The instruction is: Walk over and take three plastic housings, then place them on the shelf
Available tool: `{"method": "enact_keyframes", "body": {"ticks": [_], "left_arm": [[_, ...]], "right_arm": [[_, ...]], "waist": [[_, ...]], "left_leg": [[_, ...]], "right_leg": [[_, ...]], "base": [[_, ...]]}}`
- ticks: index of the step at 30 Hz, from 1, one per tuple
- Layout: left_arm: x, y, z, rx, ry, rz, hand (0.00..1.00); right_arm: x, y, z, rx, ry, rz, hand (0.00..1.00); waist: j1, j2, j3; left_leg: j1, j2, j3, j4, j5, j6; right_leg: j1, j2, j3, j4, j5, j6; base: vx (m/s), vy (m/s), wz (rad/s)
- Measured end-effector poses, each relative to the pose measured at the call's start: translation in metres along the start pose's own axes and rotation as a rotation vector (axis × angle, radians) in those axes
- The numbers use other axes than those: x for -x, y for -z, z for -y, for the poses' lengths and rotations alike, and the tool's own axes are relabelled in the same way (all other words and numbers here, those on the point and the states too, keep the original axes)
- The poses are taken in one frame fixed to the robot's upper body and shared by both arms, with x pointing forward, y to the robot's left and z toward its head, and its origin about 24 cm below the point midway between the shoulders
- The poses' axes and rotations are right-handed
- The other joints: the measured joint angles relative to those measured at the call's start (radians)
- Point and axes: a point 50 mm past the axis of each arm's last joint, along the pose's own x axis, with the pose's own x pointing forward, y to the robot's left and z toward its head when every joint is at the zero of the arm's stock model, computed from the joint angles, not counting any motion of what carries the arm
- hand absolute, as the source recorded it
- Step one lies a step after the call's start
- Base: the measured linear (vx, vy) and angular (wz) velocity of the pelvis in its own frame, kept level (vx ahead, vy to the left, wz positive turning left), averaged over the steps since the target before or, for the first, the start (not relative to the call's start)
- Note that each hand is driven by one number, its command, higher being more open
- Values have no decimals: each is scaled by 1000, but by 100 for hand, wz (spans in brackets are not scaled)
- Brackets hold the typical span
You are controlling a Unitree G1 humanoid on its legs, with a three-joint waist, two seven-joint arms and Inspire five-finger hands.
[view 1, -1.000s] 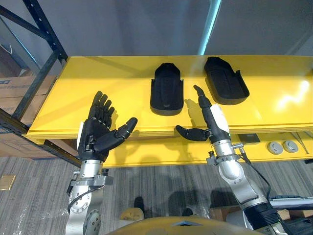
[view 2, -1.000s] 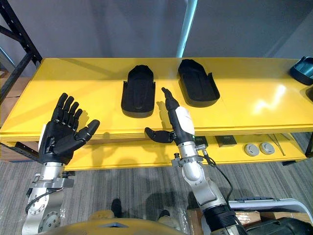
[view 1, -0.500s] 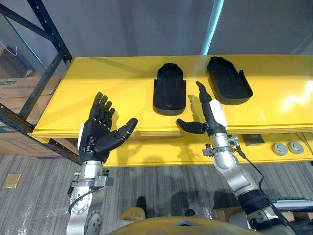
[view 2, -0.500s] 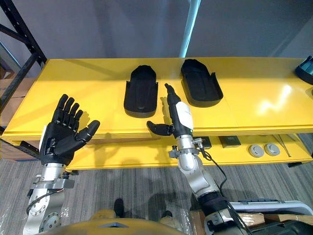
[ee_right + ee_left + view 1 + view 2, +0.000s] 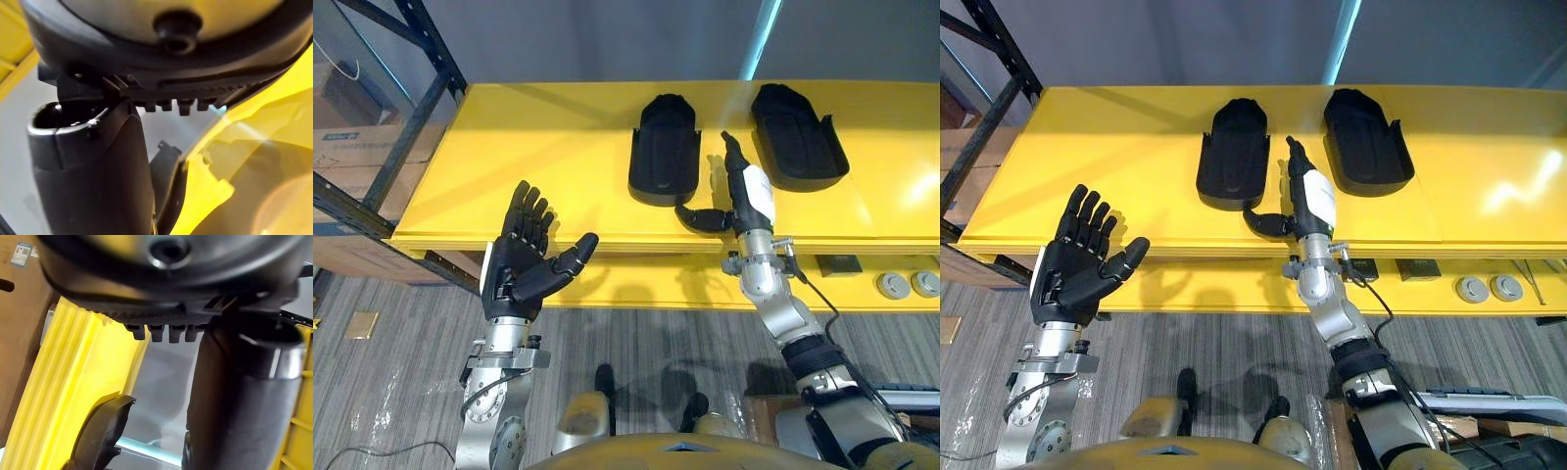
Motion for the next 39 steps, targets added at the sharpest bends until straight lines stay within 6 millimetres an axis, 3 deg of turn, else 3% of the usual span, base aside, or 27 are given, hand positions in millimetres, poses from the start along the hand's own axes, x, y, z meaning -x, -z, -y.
{"method": "enact_keyframes", "body": {"ticks": [6, 18, 21, 25, 29, 32, 34, 39], "left_arm": [[-4, -1, 2, 6, -3, 13, 100], [-4, 0, 2, 12, -13, 9, 100], [-3, 0, 2, 12, -16, 7, 100], [2, 2, -1, 6, -43, -10, 100], [1, 2, -1, 2, -40, -8, 100], [0, 1, -1, 1, -38, -4, 100], [0, 2, -1, -2, -37, -13, 100], [0, 4, 1, 0, -13, -36, 100]], "right_arm": [[-18, -4, 12, 34, 31, 30, 100], [-34, -10, 24, 58, 73, 55, 100], [-25, -16, 30, -4, 102, 79, 100], [8, -49, 51, -169, 115, 223, 100], [11, -63, 67, -300, 131, 290, 100], [8, -56, 79, -492, 144, 246, 100], [3, -51, 85, -574, 162, 211, 100], [-55, -18, 93, -801, 210, -27, 100]], "waist": [[-1, 11, 20], [0, 22, 53], [2, 22, 54], [-13, 21, 53], [-34, 9, 52], [-30, -9, 41], [-28, -15, 37], [-19, -12, 26]], "left_leg": [[-25, -1, -5, -1, 13, 4], [-3, -11, -3, -40, 43, 8], [1, -12, 1, -41, 42, 9], [12, -13, 21, -39, 37, 10], [32, -10, 35, -39, 18, 8], [44, -4, 35, -44, 16, 7], [44, -3, 29, -47, 17, 5], [42, -10, -4, -61, 52, 6]], "right_leg": [[-36, -10, -2, 35, -12, -2], [-51, -24, 2, 64, -17, -1], [-50, -26, 5, 64, -16, -1], [-45, -27, 24, 60, -15, 1], [-24, -22, 36, 42, -10, 7], [-2, -12, 35, 16, -7, 12], [2, -10, 28, 13, -6, 13], [6, -12, -4, 13, -5, 13]], "base": [[-20, -4, 3], [2, -1, 1], [0, 0, 0], [43, -6, -12], [11, -5, -12], [1, -4, -3], [19, -15, 7], [22, -11, 18]]}}
